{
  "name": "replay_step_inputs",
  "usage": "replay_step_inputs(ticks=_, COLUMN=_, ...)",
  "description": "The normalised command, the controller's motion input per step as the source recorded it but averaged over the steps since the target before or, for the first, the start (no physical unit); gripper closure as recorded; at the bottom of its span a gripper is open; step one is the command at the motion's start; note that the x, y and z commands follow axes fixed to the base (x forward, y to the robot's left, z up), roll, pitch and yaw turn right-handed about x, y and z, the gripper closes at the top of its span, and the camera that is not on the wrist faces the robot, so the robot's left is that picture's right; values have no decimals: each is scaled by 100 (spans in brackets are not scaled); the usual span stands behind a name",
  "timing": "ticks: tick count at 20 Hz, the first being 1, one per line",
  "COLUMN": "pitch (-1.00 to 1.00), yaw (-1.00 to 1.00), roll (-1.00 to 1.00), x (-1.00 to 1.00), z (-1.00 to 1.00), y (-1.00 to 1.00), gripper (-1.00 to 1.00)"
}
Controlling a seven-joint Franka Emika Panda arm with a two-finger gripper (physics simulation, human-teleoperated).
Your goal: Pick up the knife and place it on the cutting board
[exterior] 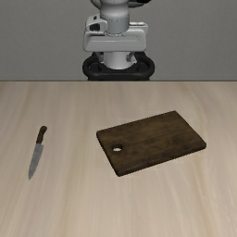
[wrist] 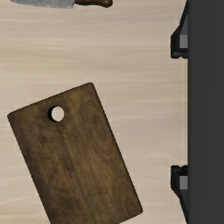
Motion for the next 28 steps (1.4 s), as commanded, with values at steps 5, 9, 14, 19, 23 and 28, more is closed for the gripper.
replay_step_inputs(ticks=5, pitch=0, yaw=0, roll=0, x=0, z=0, y=-100, gripper=-100)
replay_step_inputs(ticks=9, pitch=0, yaw=0, roll=0, x=0, z=0, y=-100, gripper=-100)
replay_step_inputs(ticks=14, pitch=0, yaw=0, roll=0, x=0, z=0, y=-100, gripper=-100)
replay_step_inputs(ticks=19, pitch=0, yaw=0, roll=0, x=0, z=0, y=-100, gripper=-100)
replay_step_inputs(ticks=23, pitch=0, yaw=0, roll=0, x=75, z=0, y=-25, gripper=-100)
replay_step_inputs(ticks=28, pitch=0, yaw=0, roll=0, x=100, z=0, y=0, gripper=-100)
